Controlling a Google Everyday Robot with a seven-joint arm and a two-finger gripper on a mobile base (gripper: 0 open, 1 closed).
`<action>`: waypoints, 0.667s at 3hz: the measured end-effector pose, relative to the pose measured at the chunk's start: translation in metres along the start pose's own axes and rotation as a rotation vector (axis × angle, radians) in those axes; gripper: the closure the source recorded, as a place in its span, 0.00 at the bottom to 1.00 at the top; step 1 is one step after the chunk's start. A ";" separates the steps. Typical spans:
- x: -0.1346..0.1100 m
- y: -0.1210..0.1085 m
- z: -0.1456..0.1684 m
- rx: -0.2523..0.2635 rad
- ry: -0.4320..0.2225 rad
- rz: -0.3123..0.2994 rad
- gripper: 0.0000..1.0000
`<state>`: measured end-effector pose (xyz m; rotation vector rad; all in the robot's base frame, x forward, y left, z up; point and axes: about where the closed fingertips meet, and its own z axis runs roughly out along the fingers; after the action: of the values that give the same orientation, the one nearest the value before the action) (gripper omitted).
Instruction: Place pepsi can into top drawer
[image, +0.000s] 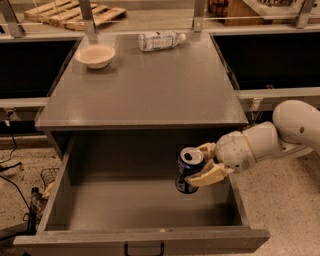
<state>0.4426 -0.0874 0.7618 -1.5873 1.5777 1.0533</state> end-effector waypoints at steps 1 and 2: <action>0.010 0.000 0.011 -0.027 -0.021 0.018 1.00; 0.010 0.000 0.012 -0.027 -0.021 0.018 1.00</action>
Offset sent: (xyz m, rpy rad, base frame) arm -0.0024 0.0051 -0.0223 0.0373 0.0497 0.0177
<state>0.4407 -0.0818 0.7480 -1.5782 1.5726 1.1019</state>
